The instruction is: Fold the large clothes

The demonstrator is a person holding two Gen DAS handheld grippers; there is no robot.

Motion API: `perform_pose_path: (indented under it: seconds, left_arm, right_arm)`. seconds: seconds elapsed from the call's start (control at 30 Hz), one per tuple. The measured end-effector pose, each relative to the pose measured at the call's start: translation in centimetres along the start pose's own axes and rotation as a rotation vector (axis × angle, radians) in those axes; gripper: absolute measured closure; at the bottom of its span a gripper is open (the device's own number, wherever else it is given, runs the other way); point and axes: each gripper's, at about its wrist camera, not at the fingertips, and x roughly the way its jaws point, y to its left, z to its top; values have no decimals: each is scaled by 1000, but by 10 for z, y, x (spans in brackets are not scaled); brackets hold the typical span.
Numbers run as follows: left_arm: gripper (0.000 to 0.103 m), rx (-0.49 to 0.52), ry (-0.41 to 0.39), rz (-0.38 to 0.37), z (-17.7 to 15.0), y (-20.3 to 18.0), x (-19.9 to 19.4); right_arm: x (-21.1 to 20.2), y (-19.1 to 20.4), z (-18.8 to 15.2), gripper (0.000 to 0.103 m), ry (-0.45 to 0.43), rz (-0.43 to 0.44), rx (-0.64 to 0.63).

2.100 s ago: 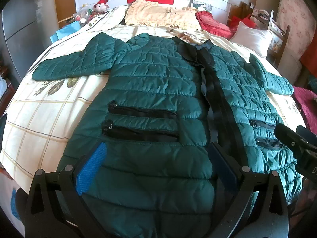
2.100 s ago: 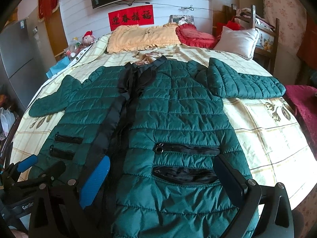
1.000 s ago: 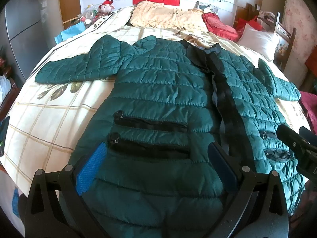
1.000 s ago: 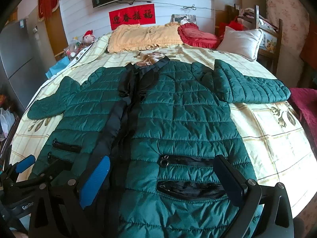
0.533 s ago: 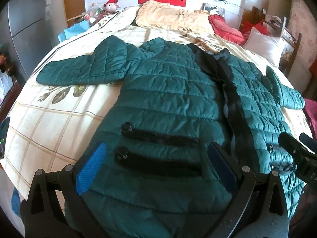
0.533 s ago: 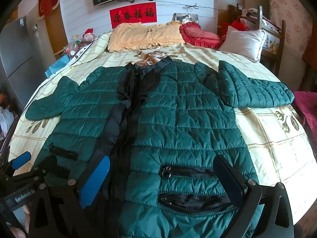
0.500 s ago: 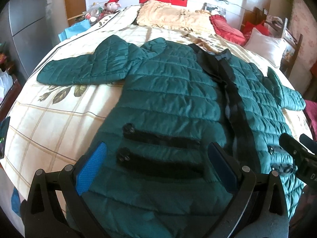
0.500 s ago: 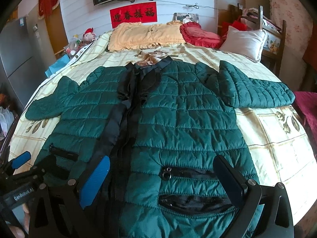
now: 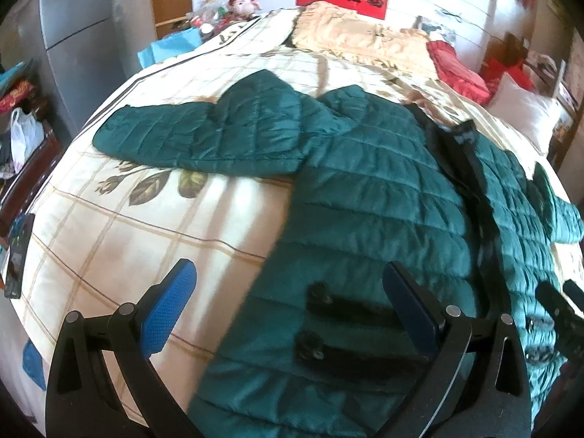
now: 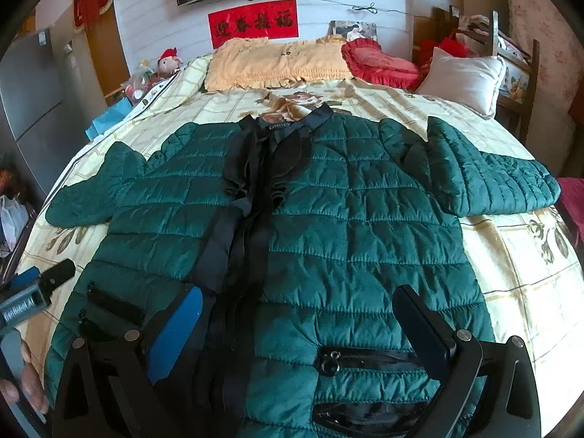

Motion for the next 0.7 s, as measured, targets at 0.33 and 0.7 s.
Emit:
perform_pose_path:
  seconds: [0.33,0.7]
  left_arm:
    - [1,-86,-1,138,41,73,34]
    - [1,-254,-3,214,87,173,87]
  right_arm:
    - [8,6,3,0,15,13,-15]
    - [18,11,3,0,52,24,-29]
